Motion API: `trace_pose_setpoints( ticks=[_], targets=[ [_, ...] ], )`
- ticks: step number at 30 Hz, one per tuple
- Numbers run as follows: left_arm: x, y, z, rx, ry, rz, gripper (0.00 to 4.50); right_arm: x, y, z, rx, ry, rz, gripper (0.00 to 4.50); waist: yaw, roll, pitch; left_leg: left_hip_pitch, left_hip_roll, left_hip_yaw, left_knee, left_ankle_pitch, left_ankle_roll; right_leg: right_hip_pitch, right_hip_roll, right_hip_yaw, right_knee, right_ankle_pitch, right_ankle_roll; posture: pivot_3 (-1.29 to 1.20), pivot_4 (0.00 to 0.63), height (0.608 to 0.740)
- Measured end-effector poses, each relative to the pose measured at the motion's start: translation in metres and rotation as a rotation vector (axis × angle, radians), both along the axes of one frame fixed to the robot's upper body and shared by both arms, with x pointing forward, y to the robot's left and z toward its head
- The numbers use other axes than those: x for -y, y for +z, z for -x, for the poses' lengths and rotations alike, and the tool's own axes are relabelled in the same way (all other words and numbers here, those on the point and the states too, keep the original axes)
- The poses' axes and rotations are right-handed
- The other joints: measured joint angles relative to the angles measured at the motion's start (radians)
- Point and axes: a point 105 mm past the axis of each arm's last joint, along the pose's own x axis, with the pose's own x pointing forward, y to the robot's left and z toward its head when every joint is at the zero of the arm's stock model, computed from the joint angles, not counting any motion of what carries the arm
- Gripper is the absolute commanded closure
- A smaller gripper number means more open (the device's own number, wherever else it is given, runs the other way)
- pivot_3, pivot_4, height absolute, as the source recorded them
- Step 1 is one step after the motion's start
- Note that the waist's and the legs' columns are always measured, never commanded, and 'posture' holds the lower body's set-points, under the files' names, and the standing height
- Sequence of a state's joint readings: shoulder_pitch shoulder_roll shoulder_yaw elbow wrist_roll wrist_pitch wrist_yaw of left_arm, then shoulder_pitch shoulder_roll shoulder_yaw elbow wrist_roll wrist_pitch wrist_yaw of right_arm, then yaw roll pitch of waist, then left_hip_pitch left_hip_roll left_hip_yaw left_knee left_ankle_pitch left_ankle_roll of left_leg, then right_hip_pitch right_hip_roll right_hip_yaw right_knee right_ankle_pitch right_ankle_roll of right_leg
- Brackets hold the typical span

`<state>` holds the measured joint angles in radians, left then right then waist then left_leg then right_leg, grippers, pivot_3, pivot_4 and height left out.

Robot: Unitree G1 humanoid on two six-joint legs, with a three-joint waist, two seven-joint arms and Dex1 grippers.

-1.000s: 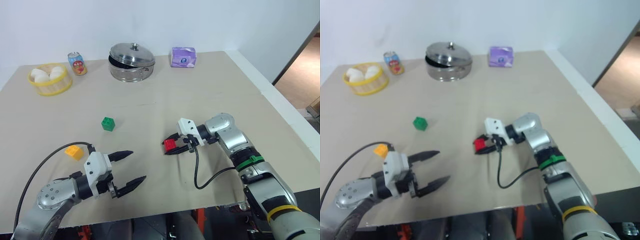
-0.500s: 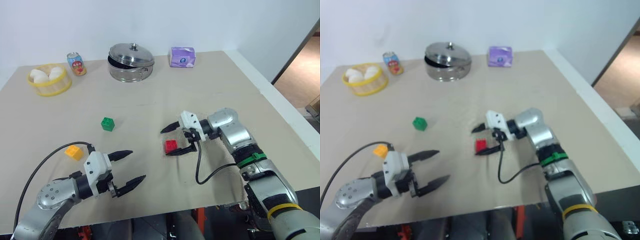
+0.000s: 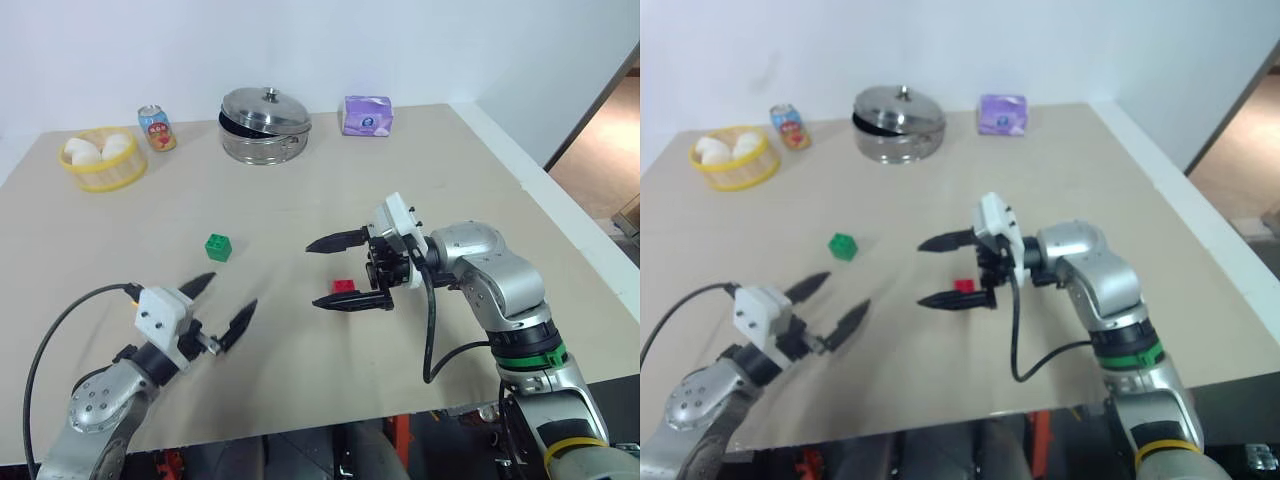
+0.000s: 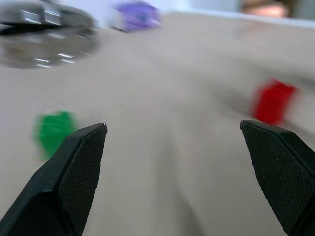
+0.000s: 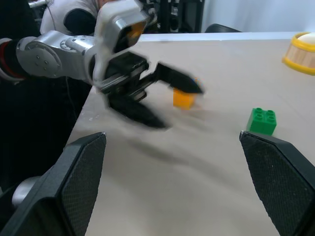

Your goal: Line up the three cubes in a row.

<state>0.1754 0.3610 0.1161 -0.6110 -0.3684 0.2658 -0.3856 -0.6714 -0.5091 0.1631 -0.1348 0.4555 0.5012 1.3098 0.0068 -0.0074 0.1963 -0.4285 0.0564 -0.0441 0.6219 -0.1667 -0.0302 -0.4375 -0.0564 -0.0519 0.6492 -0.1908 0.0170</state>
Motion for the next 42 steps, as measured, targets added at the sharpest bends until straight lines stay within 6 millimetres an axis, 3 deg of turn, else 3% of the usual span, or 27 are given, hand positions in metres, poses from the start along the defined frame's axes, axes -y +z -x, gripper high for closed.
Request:
trace_pose_setpoints(
  ticks=[4, 13, 18, 24, 42],
  targets=[
    [-0.004, 0.008, -0.013, 0.031, 0.093, 0.016, 0.0, -0.002, 0.001, 0.001, 0.035, -0.001, 0.002, 0.02, -0.002, -0.001, 0.0, 0.001, 0.0, 0.0, 0.002, 0.0, 0.0, 0.0, 0.001, 0.002, 0.0, 0.001, 0.0, 0.0, 0.15, 0.74],
    [-0.007, 0.003, -0.027, 0.0, 0.186, 0.034, 0.0, -0.003, -0.001, -0.003, 0.104, -0.013, 0.017, 0.02, 0.0, -0.002, 0.0, 0.001, 0.0, 0.0, 0.001, 0.0, 0.0, 0.0, 0.002, 0.004, 0.0, 0.002, 0.0, 0.0, 0.15, 0.74],
    [-0.011, -0.006, -0.036, -0.103, 0.211, 0.036, 0.0, -0.001, -0.002, -0.004, 0.13, -0.015, 0.022, 0.02, 0.0, -0.002, 0.0, 0.001, 0.0, 0.0, 0.001, 0.0, 0.0, 0.0, 0.002, 0.003, 0.0, 0.002, 0.0, 0.0, 0.15, 0.74],
    [-0.021, 0.005, -0.055, -0.16, 0.277, 0.044, 0.0, 0.0, -0.002, -0.006, 0.145, -0.02, 0.023, 0.02, -0.001, -0.003, 0.0, 0.001, 0.0, 0.0, 0.001, 0.0, 0.0, 0.0, 0.003, 0.004, 0.0, 0.002, 0.001, 0.0, 0.15, 0.74],
    [-0.026, 0.004, -0.094, -0.293, 0.292, 0.003, 0.0, -0.002, -0.003, -0.017, 0.131, -0.092, 0.0, 0.02, -0.001, -0.006, 0.001, 0.001, 0.0, 0.0, 0.0, 0.0, 0.0, 0.0, 0.004, 0.006, 0.0, 0.003, 0.001, 0.0, 0.15, 0.74]
  ],
)
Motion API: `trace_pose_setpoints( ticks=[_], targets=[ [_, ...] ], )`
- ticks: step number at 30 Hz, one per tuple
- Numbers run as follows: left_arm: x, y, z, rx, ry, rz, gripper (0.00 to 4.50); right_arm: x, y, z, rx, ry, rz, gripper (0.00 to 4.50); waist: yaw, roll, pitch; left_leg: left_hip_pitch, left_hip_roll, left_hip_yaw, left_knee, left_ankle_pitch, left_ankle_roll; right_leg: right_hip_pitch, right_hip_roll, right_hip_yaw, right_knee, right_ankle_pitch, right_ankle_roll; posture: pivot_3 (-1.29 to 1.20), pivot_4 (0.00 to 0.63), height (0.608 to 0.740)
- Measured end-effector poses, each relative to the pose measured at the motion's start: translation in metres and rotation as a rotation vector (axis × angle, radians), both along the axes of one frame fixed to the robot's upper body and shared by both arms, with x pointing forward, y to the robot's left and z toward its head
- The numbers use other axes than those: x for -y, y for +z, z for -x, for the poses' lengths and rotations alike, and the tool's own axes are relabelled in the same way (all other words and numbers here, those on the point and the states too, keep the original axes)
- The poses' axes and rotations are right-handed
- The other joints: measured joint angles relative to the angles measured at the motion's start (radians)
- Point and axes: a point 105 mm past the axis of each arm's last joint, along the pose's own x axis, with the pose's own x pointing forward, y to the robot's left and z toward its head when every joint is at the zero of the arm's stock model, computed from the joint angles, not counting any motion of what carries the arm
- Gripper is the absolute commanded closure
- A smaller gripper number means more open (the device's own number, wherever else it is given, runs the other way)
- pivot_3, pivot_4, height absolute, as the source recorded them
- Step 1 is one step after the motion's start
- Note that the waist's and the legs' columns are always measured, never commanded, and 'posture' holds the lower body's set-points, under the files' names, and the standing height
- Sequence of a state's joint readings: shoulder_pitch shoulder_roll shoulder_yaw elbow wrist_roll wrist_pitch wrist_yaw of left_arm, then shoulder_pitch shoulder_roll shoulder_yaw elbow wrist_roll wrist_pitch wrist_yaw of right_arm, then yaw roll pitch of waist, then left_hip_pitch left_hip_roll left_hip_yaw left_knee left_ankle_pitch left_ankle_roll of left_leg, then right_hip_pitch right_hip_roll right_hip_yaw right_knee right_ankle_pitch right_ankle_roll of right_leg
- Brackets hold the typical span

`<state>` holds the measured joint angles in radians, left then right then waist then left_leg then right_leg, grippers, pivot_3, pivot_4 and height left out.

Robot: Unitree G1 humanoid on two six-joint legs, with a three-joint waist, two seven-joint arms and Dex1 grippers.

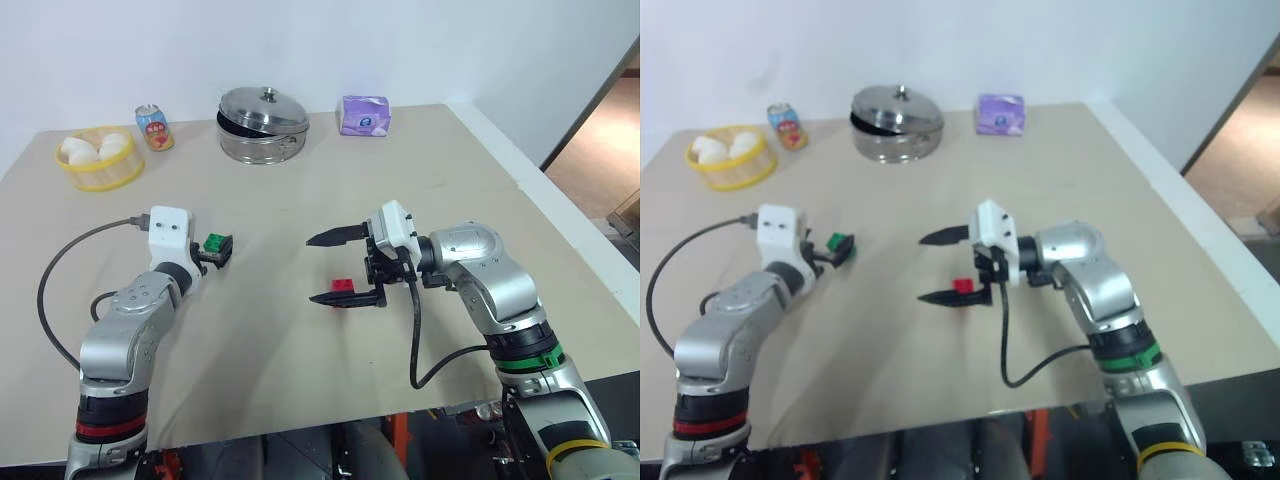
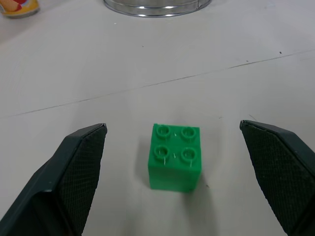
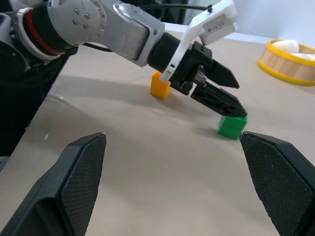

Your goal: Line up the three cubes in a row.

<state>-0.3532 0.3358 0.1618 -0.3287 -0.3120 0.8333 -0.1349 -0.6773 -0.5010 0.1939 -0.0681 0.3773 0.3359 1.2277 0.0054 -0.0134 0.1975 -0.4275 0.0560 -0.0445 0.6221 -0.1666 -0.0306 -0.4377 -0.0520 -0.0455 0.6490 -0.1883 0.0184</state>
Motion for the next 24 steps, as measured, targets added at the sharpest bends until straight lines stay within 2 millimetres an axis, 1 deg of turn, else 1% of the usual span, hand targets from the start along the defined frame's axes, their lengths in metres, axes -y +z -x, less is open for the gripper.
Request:
trace_pose_setpoints(
  ticks=[2, 6, 14, 20, 21, 24],
  targets=[
    [0.0, -0.001, -0.002, -0.012, -0.016, -0.002, 0.0, -0.001, 0.002, -0.01, -0.059, -0.069, -0.033, 0.02, 0.0, 0.0, 0.0, 0.0, 0.0, 0.0, 0.0, 0.0, 0.0, 0.0, 0.0, 0.0, 0.0, 0.0, 0.0, 0.0, 0.15, 0.74],
    [-0.002, -0.007, -0.003, -0.042, -0.049, -0.016, 0.0, 0.004, 0.01, -0.021, -0.097, -0.153, -0.068, 0.02, 0.001, 0.0, 0.0, 0.0, 0.0, 0.0, 0.0, 0.0, 0.0, 0.0, 0.0, 0.0, 0.0, 0.0, 0.0, 0.0, 0.15, 0.74],
    [0.001, -0.011, -0.015, -0.09, -0.129, -0.044, 0.0, 0.006, 0.01, -0.024, -0.109, -0.181, -0.065, 0.02, 0.0, -0.001, 0.0, 0.0, 0.0, 0.0, 0.0, 0.0, 0.0, -0.001, 0.0, 0.001, 0.0, 0.0, 0.0, 0.0, 0.15, 0.74],
    [0.0, -0.014, -0.023, -0.126, -0.139, -0.058, 0.0, 0.007, 0.009, -0.025, -0.1, -0.187, -0.065, 0.02, 0.0, -0.001, 0.0, 0.0, 0.0, 0.0, 0.0, 0.0, 0.0, -0.001, 0.0, 0.001, 0.0, 0.001, 0.001, 0.0, 0.15, 0.74],
    [0.0, -0.015, -0.024, -0.131, -0.141, -0.059, 0.54, 0.007, 0.009, -0.025, -0.098, -0.187, -0.066, 0.0, 0.0, -0.001, 0.0, 0.0, 0.0, 0.0, 0.0, 0.0, 0.0, -0.001, 0.0, 0.001, 0.0, 0.001, 0.001, 0.0, 0.15, 0.74],
    [0.0, -0.017, -0.027, -0.145, -0.143, -0.054, 1.5, 0.007, 0.009, -0.025, -0.093, -0.187, -0.068, 0.0, 0.0, -0.001, 0.0, 0.0, 0.0, 0.0, 0.0, 0.0, 0.0, -0.001, 0.0, 0.001, 0.0, 0.001, 0.001, 0.0, 0.15, 0.74]
  ],
)
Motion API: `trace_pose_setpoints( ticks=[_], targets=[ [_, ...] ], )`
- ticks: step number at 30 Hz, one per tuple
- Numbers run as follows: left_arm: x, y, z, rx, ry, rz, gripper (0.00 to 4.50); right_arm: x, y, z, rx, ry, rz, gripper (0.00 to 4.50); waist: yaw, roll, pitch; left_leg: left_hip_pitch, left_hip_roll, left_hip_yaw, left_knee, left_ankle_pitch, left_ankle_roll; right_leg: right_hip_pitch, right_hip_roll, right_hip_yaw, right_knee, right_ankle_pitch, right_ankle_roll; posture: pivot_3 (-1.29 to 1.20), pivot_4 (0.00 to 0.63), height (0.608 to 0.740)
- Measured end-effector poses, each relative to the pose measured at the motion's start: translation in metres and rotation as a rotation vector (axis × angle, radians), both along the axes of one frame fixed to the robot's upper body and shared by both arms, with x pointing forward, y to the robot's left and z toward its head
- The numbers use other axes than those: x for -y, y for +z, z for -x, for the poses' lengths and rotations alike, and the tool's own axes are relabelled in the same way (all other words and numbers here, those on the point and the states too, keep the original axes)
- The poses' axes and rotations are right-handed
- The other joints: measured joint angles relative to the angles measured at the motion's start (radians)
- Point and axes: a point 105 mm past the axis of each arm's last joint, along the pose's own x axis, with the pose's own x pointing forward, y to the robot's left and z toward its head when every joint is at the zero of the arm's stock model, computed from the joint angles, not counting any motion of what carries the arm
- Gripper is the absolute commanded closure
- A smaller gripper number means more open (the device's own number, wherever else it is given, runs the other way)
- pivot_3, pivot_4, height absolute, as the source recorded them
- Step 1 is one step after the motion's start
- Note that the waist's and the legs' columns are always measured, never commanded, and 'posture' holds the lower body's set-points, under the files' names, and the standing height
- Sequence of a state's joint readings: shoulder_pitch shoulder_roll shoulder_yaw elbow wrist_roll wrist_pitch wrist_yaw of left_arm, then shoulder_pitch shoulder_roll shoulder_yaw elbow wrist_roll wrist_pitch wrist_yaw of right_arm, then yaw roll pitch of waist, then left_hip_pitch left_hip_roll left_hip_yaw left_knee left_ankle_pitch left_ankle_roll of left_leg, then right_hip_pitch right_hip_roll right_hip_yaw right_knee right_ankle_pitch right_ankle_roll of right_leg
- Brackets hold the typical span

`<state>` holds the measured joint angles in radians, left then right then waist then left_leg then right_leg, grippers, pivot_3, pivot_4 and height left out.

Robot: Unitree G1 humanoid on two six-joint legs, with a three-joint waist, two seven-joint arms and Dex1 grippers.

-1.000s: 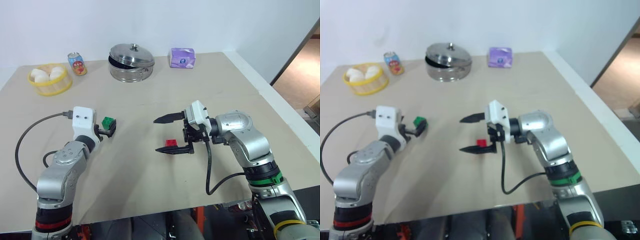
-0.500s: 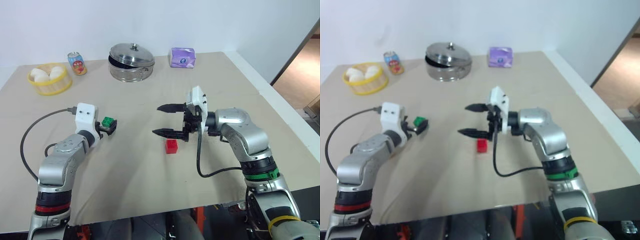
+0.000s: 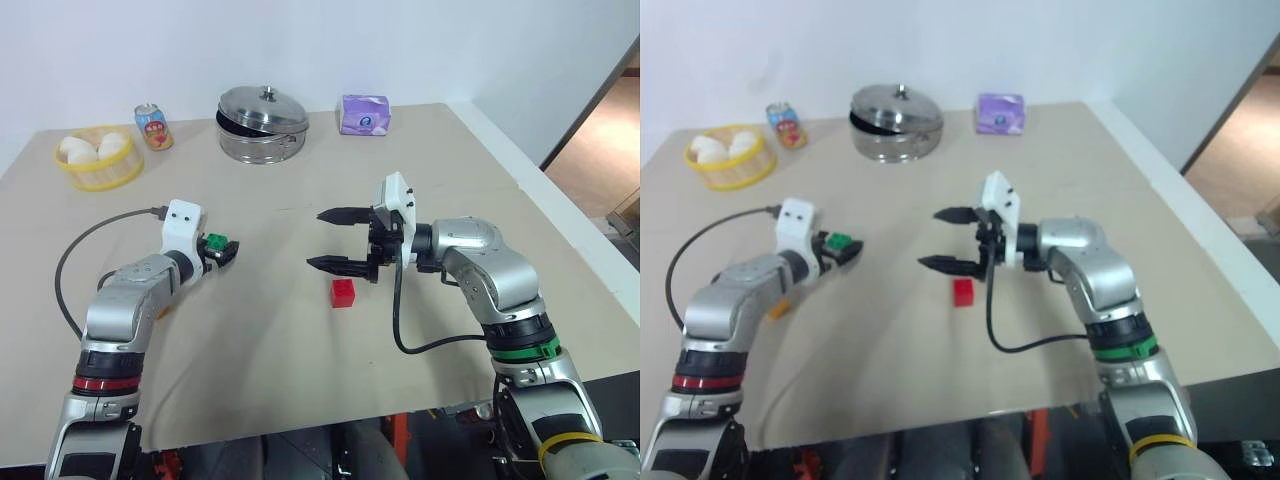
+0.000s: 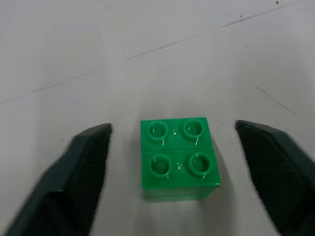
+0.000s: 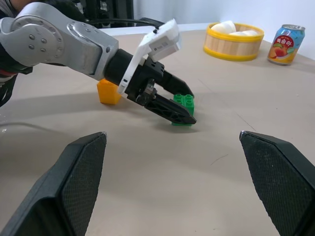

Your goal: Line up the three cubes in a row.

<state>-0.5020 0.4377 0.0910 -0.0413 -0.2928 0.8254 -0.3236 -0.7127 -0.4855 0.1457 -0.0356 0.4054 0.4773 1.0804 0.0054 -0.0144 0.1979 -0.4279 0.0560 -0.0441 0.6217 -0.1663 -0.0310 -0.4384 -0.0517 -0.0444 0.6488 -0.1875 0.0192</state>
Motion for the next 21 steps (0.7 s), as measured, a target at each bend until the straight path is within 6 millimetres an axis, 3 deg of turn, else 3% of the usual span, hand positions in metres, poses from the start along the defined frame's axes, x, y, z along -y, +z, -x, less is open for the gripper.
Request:
trace_pose_setpoints(
  ticks=[5, 21],
  targets=[
    [0.0033, 0.001, -0.0035, -0.008, -0.016, 0.002, 3.17, 0.0007, -0.0003, -0.0005, 0.011, -0.006, 0.003, 0.0, 0.0, 0.0, 0.0, 0.0, 0.0, 0.0, 0.0, 0.0, 0.0, 0.0, 0.0, 0.0, 0.0, 0.0, 0.0, 0.0, 0.15, 0.74],
    [0.0051, 0.0063, 0.0002, -0.027, -0.112, -0.047, 3.16, 0.0062, -0.002, 0.0011, 0.014, -0.003, 0.022, 0.0, 0.0, 0.0, 0.0, 0.0, 0.0, 0.001, 0.0, 0.0, 0.0, 0.0, 0.0, 0.001, 0.0, 0.0, 0.0, 0.0, 0.15, 0.74]
  ],
)
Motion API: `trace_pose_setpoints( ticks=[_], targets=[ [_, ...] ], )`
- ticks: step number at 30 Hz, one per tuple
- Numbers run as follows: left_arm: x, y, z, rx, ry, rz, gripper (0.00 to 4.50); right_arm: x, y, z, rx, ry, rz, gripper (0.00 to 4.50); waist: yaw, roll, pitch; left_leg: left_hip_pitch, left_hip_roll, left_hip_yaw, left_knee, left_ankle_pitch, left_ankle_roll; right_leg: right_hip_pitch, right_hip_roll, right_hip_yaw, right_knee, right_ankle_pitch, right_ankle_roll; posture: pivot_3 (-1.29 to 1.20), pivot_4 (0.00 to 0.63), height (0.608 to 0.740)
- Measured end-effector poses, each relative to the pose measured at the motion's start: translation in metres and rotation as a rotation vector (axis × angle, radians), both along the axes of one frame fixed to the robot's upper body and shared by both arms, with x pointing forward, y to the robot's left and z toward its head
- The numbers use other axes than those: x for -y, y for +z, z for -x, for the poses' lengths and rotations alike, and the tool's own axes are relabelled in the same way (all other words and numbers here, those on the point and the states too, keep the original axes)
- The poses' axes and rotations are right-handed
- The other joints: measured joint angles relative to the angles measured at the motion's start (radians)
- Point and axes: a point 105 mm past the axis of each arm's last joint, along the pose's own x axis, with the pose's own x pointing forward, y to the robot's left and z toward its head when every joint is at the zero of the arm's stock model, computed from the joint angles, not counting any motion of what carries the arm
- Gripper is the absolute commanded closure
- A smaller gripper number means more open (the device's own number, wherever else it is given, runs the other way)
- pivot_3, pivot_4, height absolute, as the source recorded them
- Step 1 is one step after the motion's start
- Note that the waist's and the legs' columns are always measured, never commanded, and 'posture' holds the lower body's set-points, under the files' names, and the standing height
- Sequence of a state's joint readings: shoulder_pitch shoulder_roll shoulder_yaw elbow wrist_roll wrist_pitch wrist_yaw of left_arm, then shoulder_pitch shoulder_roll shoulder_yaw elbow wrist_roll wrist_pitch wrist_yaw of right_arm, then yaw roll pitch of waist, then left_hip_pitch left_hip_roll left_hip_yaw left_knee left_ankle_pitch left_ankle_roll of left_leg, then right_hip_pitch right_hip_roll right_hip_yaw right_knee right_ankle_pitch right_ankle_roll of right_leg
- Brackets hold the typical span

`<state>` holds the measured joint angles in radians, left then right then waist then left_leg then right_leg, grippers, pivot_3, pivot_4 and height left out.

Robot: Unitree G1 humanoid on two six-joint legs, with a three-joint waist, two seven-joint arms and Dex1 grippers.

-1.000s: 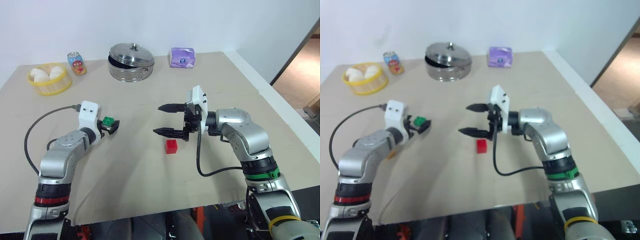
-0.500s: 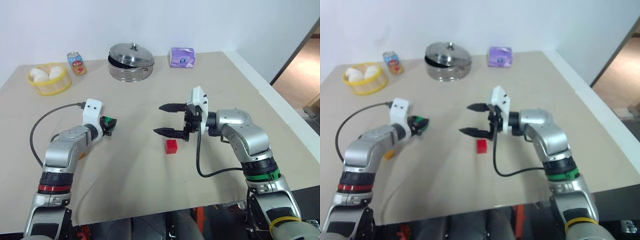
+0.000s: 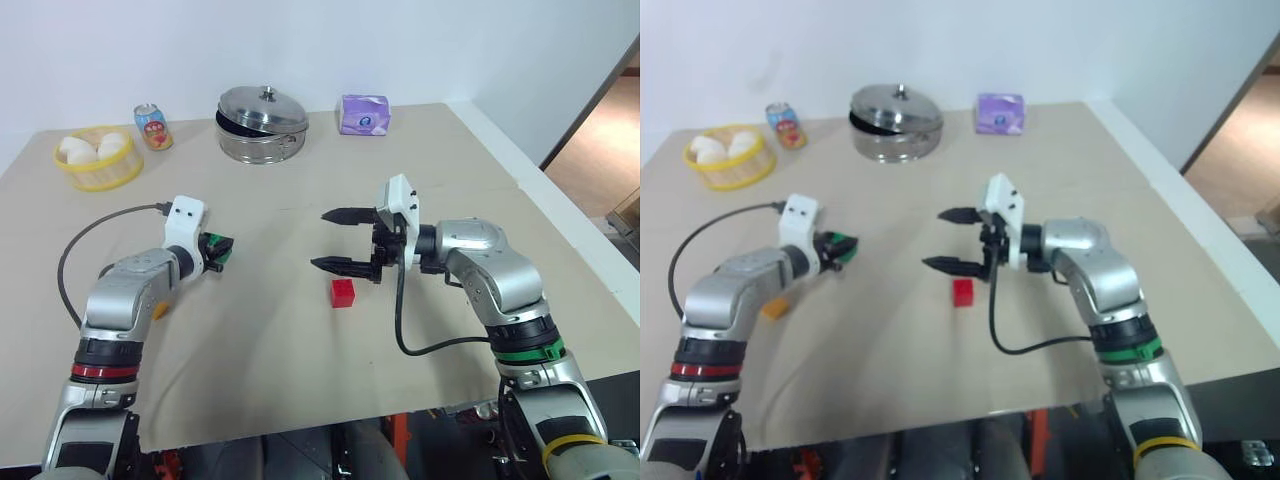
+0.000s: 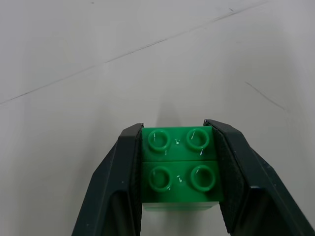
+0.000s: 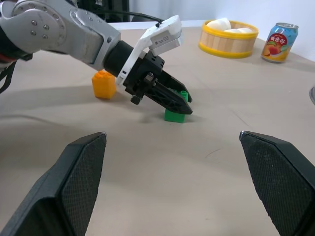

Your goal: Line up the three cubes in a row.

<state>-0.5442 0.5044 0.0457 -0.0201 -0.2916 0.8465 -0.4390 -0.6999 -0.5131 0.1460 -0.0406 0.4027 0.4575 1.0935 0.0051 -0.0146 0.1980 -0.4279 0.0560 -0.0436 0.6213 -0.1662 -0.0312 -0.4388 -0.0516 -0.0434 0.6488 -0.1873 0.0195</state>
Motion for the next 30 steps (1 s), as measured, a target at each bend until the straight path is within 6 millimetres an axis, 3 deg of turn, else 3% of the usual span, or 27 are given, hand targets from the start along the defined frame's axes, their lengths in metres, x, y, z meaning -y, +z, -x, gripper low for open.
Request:
trace_pose_setpoints(
  ticks=[7, 10, 16, 21, 30],
  targets=[
    [0.03, 0.029, 0.032, 0.1, -0.372, -0.104, 3.16, 0.011, 0.0, 0.019, -0.034, 0.093, 0.063, 0.0, 0.0, -0.001, 0.001, -0.001, 0.0, 0.002, -0.001, 0.0, 0.0, -0.001, 0.0, 0.001, -0.001, 0.0, 0.0, 0.0, 0.15, 0.74],
    [0.039, 0.029, 0.056, 0.091, -0.575, -0.088, 3.16, 0.02, -0.006, 0.022, -0.042, 0.095, 0.103, 0.0, -0.001, -0.001, 0.001, 0.0, 0.0, 0.003, -0.001, 0.0, 0.0, -0.002, 0.0, 0.002, -0.001, 0.0, 0.0, 0.0, 0.15, 0.74],
    [0.045, 0.014, 0.084, 0.073, -0.846, -0.132, 3.16, 0.021, -0.009, 0.022, -0.024, 0.094, 0.109, 0.0, -0.001, -0.001, 0.001, 0.0, 0.001, 0.005, -0.001, 0.0, 0.0, -0.002, 0.0, 0.003, -0.001, 0.0, 0.0, 0.0, 0.15, 0.74],
    [0.047, 0.003, 0.084, 0.069, -0.935, -0.149, 3.16, 0.021, -0.01, 0.023, -0.016, 0.092, 0.109, 0.0, 0.001, -0.002, 0.001, -0.001, 0.001, 0.006, 0.0, 0.0, 0.0, -0.002, 0.0, 0.004, -0.001, 0.0, 0.0, 0.0, 0.15, 0.74],
    [0.068, 0.005, 0.072, 0.123, -1.006, -0.13, 3.16, 0.021, -0.014, 0.027, -0.014, 0.084, 0.113, 0.0, 0.001, -0.002, 0.001, 0.0, 0.001, 0.007, 0.0, 0.0, 0.0, -0.002, 0.0, 0.006, -0.001, 0.0, 0.001, 0.0, 0.15, 0.74]
  ],
)
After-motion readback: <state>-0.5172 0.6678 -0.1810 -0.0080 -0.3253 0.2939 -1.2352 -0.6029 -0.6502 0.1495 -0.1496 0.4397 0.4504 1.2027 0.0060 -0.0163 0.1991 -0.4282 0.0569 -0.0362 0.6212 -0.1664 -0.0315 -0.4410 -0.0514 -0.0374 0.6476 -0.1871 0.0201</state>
